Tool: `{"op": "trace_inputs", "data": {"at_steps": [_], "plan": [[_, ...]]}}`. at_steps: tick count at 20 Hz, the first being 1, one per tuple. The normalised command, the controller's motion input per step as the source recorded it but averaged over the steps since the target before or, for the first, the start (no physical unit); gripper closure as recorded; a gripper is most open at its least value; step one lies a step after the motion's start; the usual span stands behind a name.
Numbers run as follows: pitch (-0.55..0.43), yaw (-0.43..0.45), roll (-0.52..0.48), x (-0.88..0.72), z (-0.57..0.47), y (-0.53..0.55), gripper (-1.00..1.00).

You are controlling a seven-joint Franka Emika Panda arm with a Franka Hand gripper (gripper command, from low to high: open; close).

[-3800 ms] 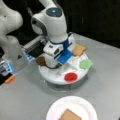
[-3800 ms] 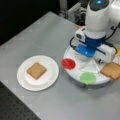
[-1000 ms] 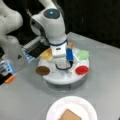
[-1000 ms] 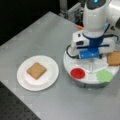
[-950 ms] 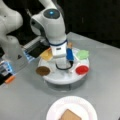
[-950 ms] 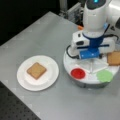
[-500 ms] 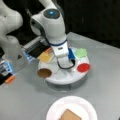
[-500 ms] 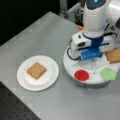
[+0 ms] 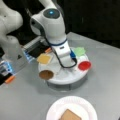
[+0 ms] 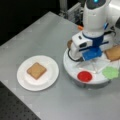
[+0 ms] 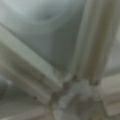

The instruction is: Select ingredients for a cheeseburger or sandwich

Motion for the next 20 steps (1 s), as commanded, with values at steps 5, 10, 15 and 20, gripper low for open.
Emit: {"op": "trace_inputs", "data": {"at_steps": [5,10,15,20], "plan": [[0.027,0.332,0.003,-0.01,0.05,-0.12,-1.00],[0.039,0.329,-0.012,0.00,0.05,-0.09,-1.00],[0.065,0.234,0.003,0.00,0.06,-0.09,-1.00],[0.070,0.179,0.000,0.00,0.07,-0.09,-1.00]]}}
